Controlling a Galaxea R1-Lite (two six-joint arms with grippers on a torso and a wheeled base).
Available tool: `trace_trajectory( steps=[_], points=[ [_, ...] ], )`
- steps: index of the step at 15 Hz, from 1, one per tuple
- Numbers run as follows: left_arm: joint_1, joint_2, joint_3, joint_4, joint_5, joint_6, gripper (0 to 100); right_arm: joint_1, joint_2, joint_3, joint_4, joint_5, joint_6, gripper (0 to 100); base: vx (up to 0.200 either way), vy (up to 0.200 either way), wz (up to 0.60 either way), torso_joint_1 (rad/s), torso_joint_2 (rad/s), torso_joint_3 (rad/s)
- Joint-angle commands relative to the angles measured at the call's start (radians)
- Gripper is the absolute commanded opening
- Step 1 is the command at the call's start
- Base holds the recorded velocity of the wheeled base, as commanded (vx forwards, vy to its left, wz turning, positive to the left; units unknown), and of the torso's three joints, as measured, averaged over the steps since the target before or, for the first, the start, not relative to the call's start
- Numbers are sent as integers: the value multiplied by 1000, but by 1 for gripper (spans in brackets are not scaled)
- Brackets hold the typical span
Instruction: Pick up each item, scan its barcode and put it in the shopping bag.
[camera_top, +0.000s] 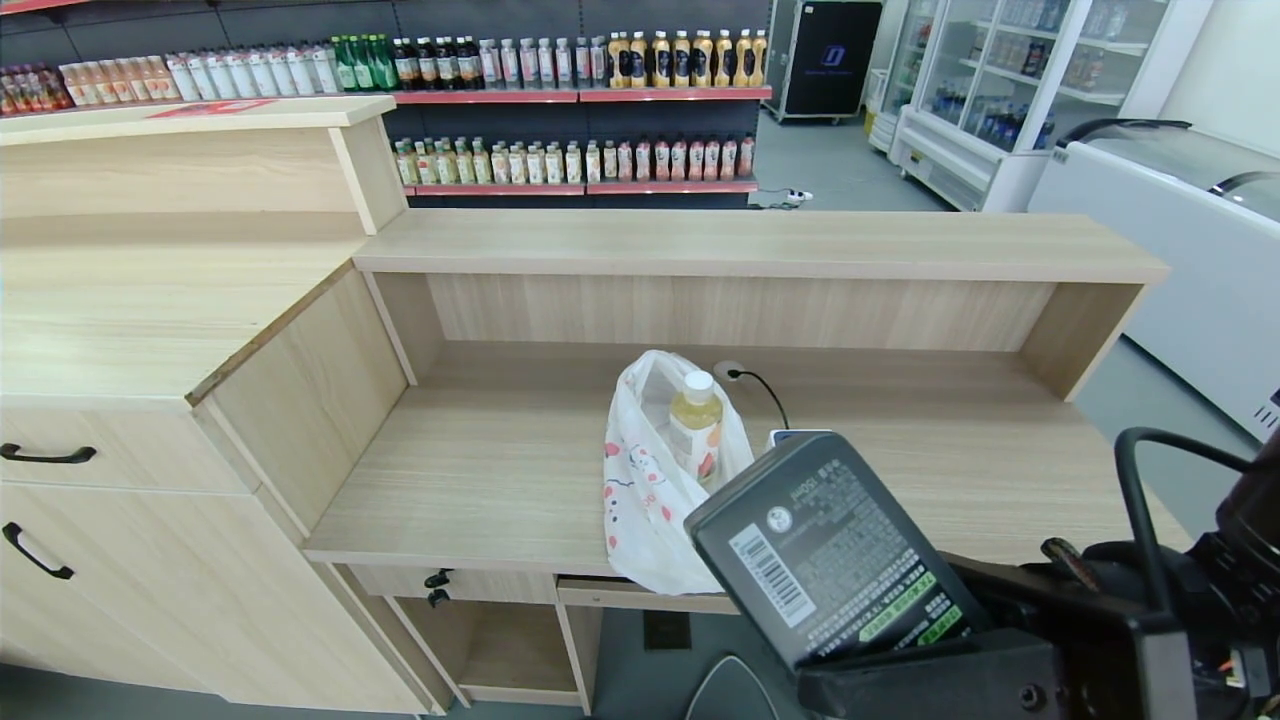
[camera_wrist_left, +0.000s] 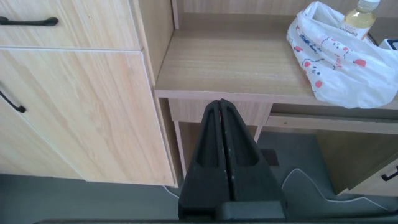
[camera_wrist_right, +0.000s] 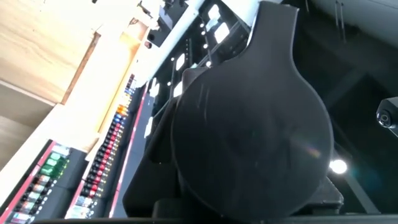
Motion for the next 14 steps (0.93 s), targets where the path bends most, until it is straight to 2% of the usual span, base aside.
trace_trajectory(
  steps=[1,14],
  points=[
    [0,0,0,0,0,0,0,4,7,0,0,0,-1,0,0,0,0,0,0,0],
    [0,0,0,0,0,0,0,13,4,-2,-1,-40,5,0,0,0,0,0,0,0]
  ],
)
